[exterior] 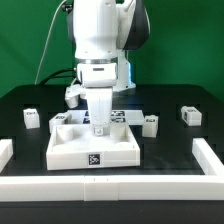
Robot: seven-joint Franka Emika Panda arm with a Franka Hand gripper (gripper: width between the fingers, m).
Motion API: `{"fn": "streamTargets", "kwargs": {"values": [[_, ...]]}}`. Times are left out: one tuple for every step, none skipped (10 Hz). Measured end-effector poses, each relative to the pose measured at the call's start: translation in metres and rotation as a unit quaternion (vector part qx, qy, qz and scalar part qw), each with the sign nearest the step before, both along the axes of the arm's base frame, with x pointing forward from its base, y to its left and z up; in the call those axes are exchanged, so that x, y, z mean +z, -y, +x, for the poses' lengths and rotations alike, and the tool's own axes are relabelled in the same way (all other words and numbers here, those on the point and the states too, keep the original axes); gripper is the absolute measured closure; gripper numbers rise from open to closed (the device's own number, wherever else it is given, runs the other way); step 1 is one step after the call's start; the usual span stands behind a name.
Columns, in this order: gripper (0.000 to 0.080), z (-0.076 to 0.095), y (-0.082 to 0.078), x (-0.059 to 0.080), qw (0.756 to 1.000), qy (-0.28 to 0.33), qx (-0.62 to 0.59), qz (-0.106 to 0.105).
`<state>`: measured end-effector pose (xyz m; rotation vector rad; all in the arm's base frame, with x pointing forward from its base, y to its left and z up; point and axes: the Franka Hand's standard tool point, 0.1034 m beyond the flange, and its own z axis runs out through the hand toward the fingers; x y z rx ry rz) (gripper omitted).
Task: Assemble one leg
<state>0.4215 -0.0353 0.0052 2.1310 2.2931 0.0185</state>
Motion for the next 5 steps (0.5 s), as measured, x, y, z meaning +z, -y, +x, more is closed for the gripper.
{"fn": "streamTargets", "kwargs": {"values": [[0.0740,0.000,0.000,0.000,1.000,0.000,0.000,0.000],[0.0740,0.000,0.000,0.000,1.000,0.000,0.000,0.000],[0.0740,0.001,-0.002,0.000,1.000,-0.001,-0.004,0.000],[0.0740,0.003,-0.009,0.000,1.000,-0.001,-0.010,0.000],[0.0740,0.008,-0.019,0.002,1.000,-0.003,-0.011,-0.001]]}}
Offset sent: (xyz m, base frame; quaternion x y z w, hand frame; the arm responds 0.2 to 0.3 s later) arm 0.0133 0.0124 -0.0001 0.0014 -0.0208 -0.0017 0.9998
